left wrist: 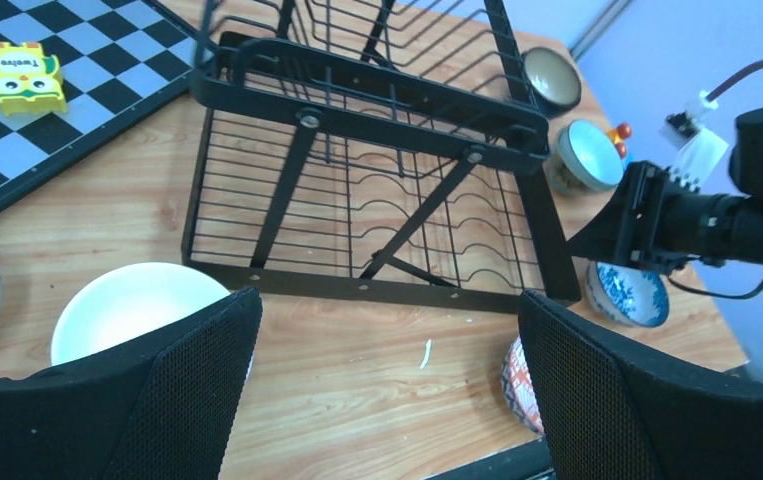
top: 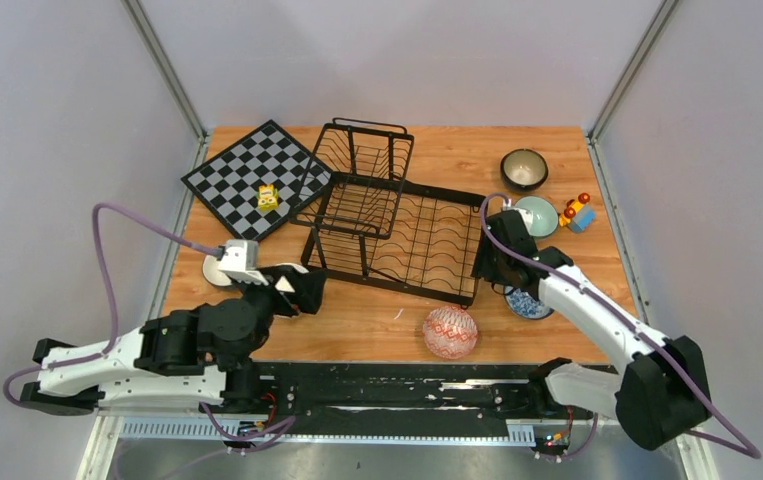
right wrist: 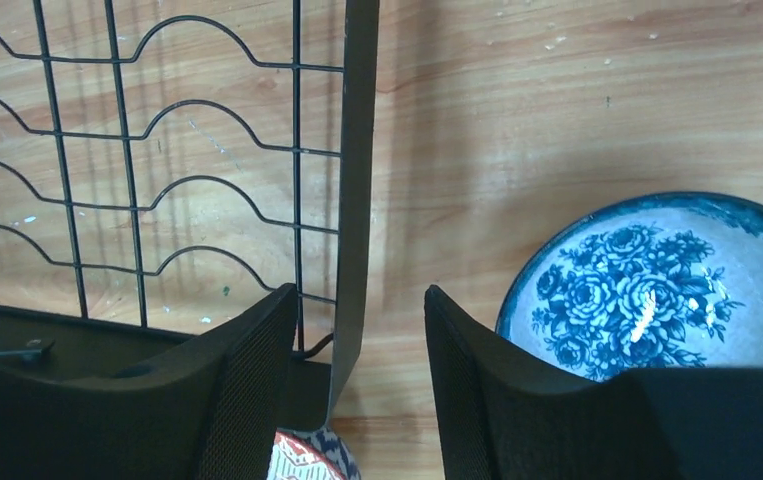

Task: Unload the bowls from the dish rack
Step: Move the dish rack to the center of the board.

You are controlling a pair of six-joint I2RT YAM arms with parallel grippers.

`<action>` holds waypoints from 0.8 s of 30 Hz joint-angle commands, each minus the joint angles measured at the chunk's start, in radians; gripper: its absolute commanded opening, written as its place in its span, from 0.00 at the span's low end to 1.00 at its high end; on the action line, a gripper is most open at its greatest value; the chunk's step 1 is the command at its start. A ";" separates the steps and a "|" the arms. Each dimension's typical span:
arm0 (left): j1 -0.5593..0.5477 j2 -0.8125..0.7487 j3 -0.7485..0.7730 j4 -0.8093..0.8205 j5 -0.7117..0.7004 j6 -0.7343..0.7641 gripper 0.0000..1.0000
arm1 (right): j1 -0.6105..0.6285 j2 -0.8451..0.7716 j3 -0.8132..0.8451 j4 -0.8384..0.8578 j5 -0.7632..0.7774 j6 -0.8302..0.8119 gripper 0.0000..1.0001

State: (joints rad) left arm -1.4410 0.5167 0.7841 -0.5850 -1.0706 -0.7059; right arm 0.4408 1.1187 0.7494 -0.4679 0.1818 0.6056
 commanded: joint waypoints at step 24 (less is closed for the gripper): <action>0.013 0.088 0.052 0.026 -0.041 0.127 1.00 | -0.126 0.441 0.216 0.148 -0.056 0.006 0.00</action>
State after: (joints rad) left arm -1.4353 0.6106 0.8524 -0.5697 -1.1034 -0.5682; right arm 0.3519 1.5227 0.9276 -0.3779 0.1486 0.5583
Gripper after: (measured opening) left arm 0.997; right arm 0.027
